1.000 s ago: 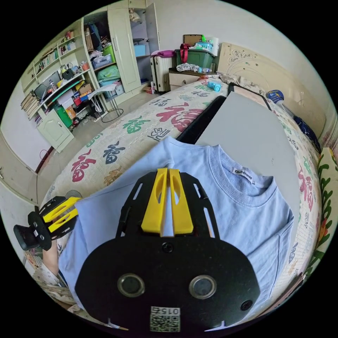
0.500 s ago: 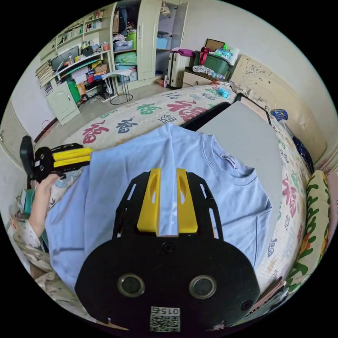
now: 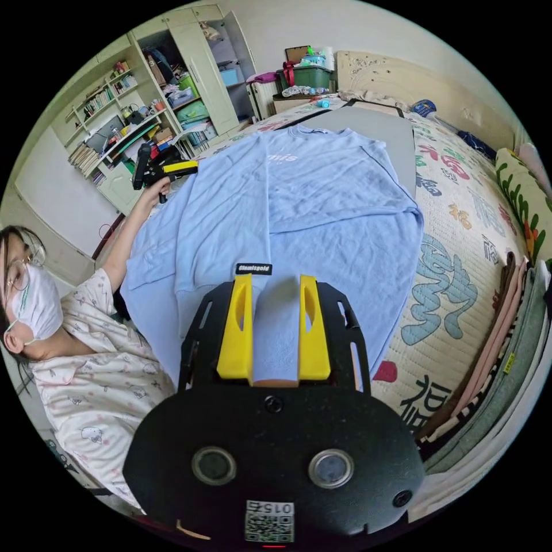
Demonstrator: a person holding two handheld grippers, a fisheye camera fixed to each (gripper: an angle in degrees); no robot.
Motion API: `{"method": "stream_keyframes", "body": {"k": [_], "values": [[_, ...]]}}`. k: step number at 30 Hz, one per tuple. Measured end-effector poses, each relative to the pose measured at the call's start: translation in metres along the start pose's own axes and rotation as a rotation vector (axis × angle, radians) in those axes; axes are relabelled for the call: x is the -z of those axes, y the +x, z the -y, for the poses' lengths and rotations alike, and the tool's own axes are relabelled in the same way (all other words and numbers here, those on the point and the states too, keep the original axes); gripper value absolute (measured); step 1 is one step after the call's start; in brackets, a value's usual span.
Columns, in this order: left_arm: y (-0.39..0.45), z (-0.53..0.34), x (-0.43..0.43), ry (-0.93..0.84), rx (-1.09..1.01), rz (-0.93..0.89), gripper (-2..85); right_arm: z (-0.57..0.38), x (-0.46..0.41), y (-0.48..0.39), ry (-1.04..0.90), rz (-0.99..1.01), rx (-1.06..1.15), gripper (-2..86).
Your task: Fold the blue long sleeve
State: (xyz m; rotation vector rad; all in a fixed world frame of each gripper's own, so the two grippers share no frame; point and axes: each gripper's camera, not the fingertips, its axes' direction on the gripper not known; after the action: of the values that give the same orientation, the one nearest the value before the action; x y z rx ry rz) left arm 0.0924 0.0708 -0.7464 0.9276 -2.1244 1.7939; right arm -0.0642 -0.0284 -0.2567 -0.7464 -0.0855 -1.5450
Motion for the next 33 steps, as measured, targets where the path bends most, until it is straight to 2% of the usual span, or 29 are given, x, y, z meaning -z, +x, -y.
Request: {"method": "stream_keyframes", "body": {"k": [2,5,8,10,13,15,27,33], "values": [[0.005,-0.001,-0.001,0.005,-0.014,0.014,1.7,-0.001,0.001,0.005,0.011,0.016,-0.007,10.3],[0.012,-0.002,-0.003,0.003,-0.03,0.041,1.7,-0.003,0.007,0.012,0.005,0.104,0.006,2.6],[0.015,-0.002,-0.005,0.009,-0.03,0.047,1.7,-0.011,0.013,0.01,0.001,-0.026,0.014,-0.3],[0.015,-0.002,-0.007,0.006,-0.028,0.041,1.7,-0.017,0.019,0.012,0.027,-0.043,0.004,-0.2],[0.017,-0.001,-0.011,-0.002,-0.032,0.039,1.8,-0.019,0.026,0.014,0.064,0.058,0.0,1.8],[0.018,0.0,-0.013,0.0,-0.036,0.041,1.8,-0.015,0.018,0.005,0.027,0.062,0.017,8.8],[0.026,-0.001,-0.025,0.017,-0.056,0.08,1.5,-0.035,0.018,-0.037,-0.007,-0.195,0.119,3.6],[0.029,0.0,-0.037,0.007,-0.081,0.098,1.3,-0.046,0.025,-0.032,0.004,-0.159,0.089,6.1]]}}
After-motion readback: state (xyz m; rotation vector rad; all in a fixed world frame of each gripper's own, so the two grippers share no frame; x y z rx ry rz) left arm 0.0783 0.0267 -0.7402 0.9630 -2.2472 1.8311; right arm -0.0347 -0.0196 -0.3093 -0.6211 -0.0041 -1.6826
